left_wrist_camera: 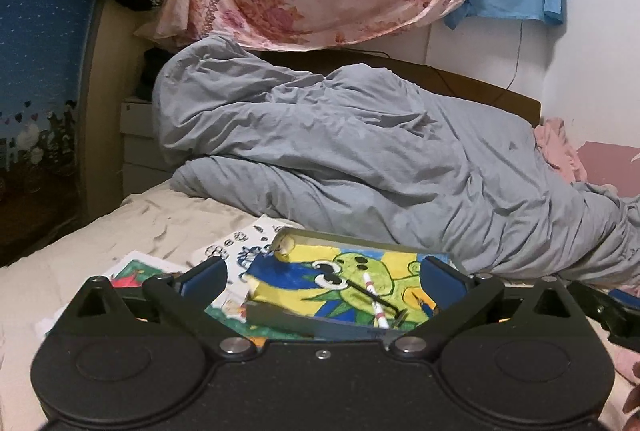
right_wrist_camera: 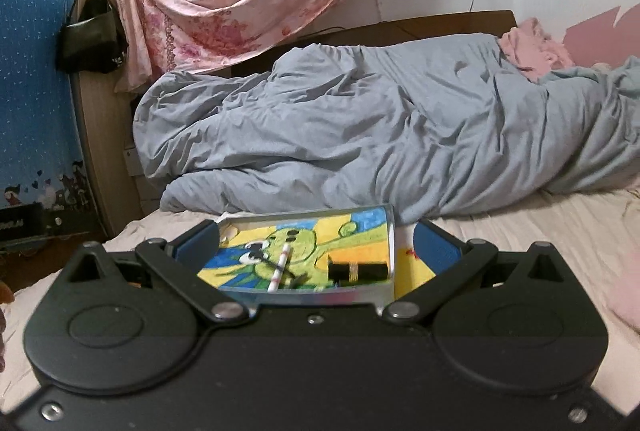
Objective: Organize rigid objects
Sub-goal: 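Lift both open tools up and away from the tray, then move the right tool toward the brown walnut while the left tool approaches the black binder clip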
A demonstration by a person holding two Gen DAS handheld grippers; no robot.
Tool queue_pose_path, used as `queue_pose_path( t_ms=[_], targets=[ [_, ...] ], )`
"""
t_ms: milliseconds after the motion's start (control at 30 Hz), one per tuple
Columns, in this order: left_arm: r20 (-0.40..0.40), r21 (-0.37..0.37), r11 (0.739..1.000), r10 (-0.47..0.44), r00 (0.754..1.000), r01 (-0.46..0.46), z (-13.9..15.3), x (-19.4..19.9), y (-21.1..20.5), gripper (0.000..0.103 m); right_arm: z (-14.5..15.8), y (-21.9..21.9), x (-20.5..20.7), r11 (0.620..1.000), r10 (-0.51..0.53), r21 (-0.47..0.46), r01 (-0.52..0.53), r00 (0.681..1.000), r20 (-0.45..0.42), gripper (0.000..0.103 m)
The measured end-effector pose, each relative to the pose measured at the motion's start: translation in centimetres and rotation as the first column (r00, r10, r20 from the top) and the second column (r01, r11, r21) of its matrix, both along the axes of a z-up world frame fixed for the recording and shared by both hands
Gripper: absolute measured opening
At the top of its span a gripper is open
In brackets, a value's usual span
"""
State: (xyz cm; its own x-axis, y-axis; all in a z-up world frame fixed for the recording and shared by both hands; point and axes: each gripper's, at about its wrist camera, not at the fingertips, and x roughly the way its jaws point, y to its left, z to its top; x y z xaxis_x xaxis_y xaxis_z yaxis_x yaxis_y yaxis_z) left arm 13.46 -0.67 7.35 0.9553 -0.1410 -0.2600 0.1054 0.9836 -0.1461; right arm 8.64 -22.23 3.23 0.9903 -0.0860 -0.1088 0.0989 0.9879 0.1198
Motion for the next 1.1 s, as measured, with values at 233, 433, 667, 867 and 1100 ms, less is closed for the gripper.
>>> queue_pose_path(
  t_ms=[233, 433, 667, 867, 1100],
  targets=[
    [-0.048, -0.009, 0.999, 0.047, 0.998, -0.048, -1.4, -3.5, 1.0, 0.102, -1.9, 0.9, -3.8, 0.999, -0.044, 0.03, 0.046, 0.997, -0.062, 0.103],
    [-0.092, 0.047, 0.999, 0.002, 0.996, 0.002, -3.1, -6.3, 1.3, 0.102, -2.6, 2.1, -5.8, 0.998, -0.062, 0.025, 0.065, 0.991, -0.121, 0.103],
    [-0.097, 0.046, 0.999, 0.009, 0.995, -0.005, -3.8, -8.3, 1.7, 0.102, -2.4, 3.7, -6.3, 0.995, -0.094, -0.04, 0.088, 0.982, -0.164, 0.103],
    [-0.116, 0.088, 0.995, 0.064, 0.991, -0.054, -5.0, -8.2, 2.7, 0.102, -2.7, 5.0, -5.3, 0.991, -0.088, -0.119, 0.063, 0.974, -0.209, 0.103],
    [-0.128, 0.103, 0.991, 0.098, 0.987, -0.085, -5.9, -7.7, 3.7, 0.102, -3.1, 5.5, -4.4, 0.99, -0.072, -0.132, 0.041, 0.969, -0.236, 0.103]
  ],
)
